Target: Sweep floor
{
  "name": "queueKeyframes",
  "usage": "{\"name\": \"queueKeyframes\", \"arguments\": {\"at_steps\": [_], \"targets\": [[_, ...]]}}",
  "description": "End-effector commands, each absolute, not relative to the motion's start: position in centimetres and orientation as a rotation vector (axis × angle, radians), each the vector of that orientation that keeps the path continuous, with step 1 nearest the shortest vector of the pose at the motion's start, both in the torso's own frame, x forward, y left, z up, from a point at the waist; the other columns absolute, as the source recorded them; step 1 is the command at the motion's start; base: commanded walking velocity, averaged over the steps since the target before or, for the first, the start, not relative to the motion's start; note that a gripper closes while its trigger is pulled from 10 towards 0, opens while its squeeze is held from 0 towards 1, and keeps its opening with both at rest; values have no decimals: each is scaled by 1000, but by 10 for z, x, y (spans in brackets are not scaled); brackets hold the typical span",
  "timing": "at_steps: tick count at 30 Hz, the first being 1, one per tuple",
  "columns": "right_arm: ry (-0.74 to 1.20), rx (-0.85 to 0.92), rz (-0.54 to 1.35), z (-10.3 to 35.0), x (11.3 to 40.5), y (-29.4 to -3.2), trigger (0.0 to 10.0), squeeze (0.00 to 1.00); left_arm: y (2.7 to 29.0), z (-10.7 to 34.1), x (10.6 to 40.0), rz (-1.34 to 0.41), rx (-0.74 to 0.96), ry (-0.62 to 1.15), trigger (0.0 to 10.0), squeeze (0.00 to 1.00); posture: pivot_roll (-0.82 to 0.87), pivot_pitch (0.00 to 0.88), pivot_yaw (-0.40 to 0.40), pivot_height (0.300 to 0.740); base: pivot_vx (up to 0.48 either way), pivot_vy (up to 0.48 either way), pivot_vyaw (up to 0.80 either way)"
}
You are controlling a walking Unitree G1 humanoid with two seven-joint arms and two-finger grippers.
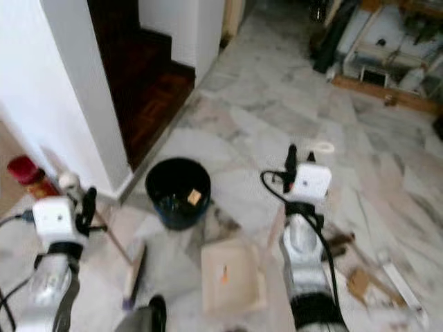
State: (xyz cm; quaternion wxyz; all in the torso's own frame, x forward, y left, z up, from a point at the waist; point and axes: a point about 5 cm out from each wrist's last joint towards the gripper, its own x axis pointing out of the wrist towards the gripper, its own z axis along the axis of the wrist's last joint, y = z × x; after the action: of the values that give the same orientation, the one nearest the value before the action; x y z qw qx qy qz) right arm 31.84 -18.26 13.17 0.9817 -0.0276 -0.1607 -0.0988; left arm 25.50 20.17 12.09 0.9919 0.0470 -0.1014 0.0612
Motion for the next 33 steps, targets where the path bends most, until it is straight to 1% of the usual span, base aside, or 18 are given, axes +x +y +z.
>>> {"name": "queueKeyframes", "arguments": {"at_steps": [1,16,22,25,30,33], "targets": [[-326,-47,-207,131,317,-184,10000,0,203,123,252,129,113,-221,10000,0,158,131,-115,740,-247,0,0],[-316,-62,-211,129,318,-184,10000,0,202,122,254,124,112,-211,10000,0,159,124,-117,740,0,0,0],[-280,-52,-225,119,317,-192,10000,0,197,120,259,105,101,-209,10000,0,157,120,-119,740,0,0,0],[-250,24,-294,113,316,-206,10000,0,195,123,267,91,96,-220,10000,0,157,101,-110,740,0,0,0],[-247,75,-336,113,317,-214,10000,0,193,127,276,70,98,-233,10000,0,159,78,-93,740,0,0,0],[-243,76,-333,111,318,-211,10000,0,194,126,279,52,106,-230,10000,0,165,44,-73,740,0,0,0]]}}
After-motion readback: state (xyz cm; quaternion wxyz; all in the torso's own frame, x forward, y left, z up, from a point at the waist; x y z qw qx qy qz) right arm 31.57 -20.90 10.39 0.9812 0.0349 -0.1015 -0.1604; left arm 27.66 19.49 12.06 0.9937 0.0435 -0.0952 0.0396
